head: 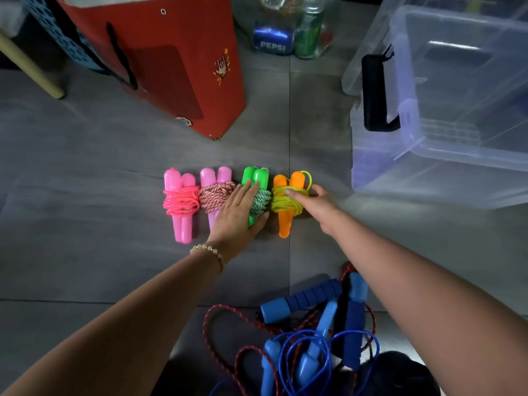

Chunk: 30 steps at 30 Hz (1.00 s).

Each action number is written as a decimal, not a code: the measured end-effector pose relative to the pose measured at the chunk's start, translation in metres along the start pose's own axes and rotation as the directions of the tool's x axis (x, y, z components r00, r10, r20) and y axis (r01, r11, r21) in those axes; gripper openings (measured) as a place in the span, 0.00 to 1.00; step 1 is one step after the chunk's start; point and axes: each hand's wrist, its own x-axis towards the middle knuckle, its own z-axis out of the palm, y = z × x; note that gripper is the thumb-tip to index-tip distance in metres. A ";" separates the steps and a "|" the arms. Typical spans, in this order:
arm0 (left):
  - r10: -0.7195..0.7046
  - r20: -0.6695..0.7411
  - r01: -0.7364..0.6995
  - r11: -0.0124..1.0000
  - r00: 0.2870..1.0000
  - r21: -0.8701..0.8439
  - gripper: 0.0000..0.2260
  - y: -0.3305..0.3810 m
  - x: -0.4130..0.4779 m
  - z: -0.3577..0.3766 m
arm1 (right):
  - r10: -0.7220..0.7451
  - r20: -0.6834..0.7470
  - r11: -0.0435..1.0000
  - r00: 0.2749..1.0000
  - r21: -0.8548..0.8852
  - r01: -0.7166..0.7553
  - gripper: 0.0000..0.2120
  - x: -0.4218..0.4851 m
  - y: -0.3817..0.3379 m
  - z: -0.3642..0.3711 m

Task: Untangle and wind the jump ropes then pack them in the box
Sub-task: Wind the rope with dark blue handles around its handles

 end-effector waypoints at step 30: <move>-0.164 0.254 0.290 0.735 0.953 -0.613 0.12 0.207 -0.056 -0.034 | 0.041 0.532 0.919 0.845 0.313 -0.242 0.38 -0.184 0.006 -0.123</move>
